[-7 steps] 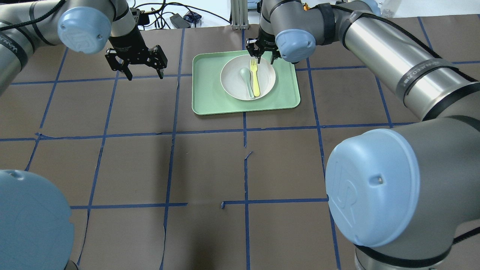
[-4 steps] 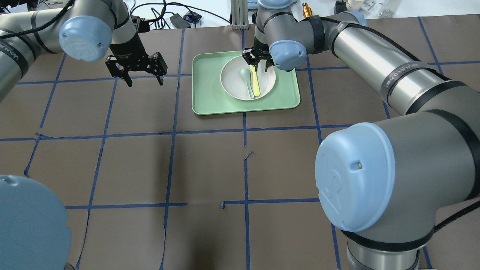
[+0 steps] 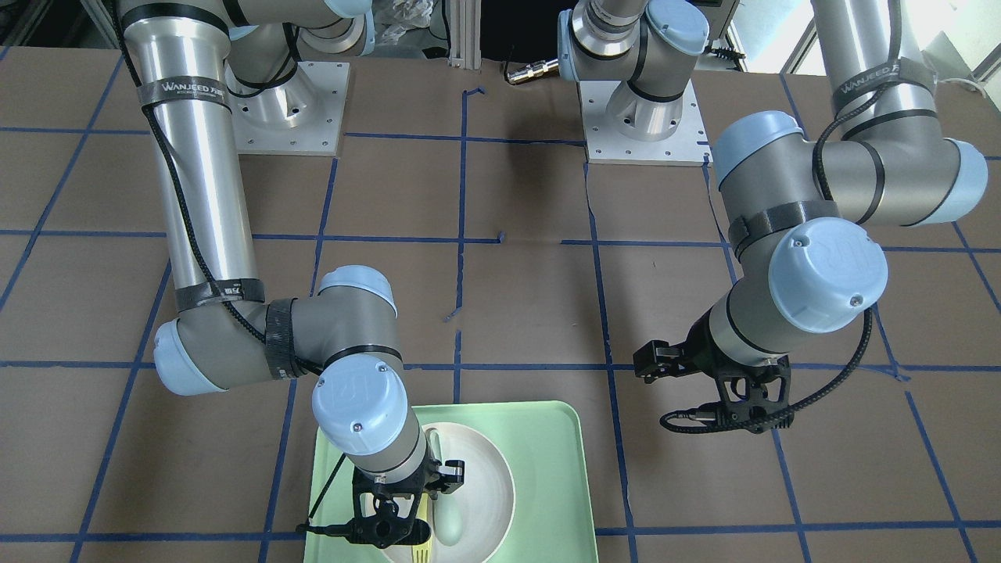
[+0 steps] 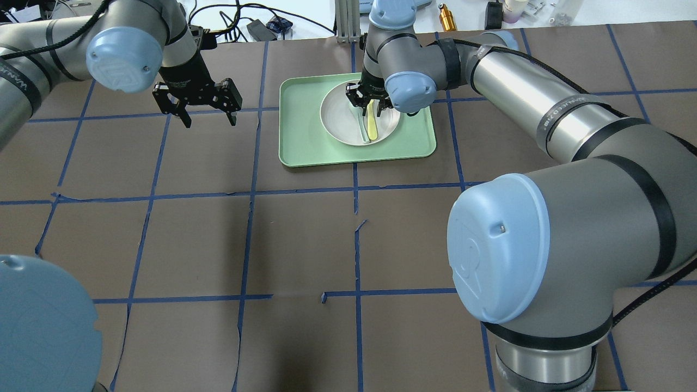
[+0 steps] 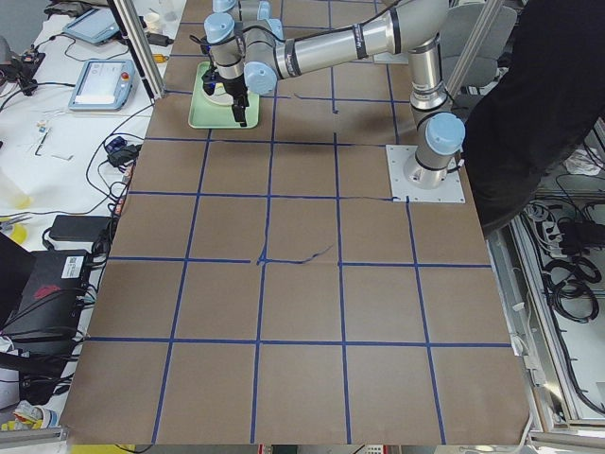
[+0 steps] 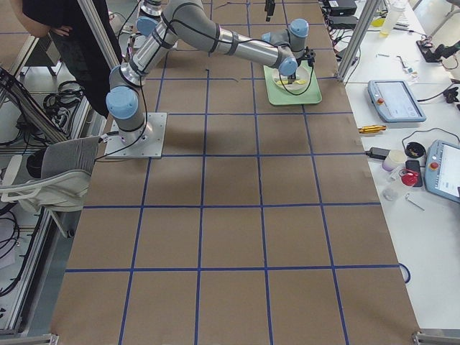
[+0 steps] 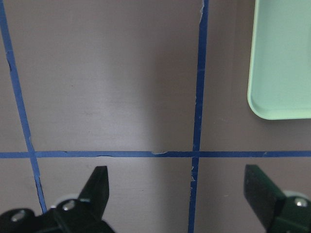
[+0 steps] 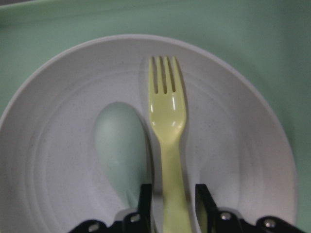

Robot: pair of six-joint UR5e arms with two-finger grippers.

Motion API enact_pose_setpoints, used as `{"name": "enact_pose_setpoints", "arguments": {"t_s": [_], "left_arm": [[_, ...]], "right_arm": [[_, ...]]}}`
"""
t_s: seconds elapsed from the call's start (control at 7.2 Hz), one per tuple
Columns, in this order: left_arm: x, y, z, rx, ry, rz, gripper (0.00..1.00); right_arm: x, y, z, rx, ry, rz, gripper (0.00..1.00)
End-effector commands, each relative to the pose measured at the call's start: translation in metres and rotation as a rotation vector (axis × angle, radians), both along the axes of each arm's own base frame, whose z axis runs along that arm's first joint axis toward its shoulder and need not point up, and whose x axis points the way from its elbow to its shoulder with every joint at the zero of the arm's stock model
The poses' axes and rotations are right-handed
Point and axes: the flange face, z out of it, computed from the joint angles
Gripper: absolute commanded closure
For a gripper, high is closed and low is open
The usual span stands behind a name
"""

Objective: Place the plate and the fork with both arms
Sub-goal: 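Lower the right gripper and grasp the yellow fork on the plate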

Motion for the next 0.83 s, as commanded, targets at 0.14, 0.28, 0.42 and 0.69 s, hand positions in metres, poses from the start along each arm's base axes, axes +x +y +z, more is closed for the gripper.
{"name": "enact_pose_setpoints", "arguments": {"t_s": [0.14, 0.28, 0.42, 0.69], "left_arm": [[0.0004, 0.0002, -0.0021, 0.003, 0.0, -0.001, 0.0], [0.0004, 0.0007, -0.003, 0.006, 0.0, -0.001, 0.0], [0.0005, 0.0008, -0.003, 0.006, -0.001, -0.001, 0.0], [0.0005, 0.0005, -0.0012, 0.001, -0.001, -0.001, 0.0]], "right_arm": [[-0.0009, 0.0014, -0.0085, 0.013, 0.011, 0.007, 0.59], [-0.0008, 0.001, -0.009, 0.013, 0.011, 0.009, 0.77], [-0.0003, 0.0019, -0.0086, 0.021, 0.004, 0.008, 1.0], [-0.0019, 0.0019, -0.0007, 0.014, 0.006, -0.009, 1.0]]}}
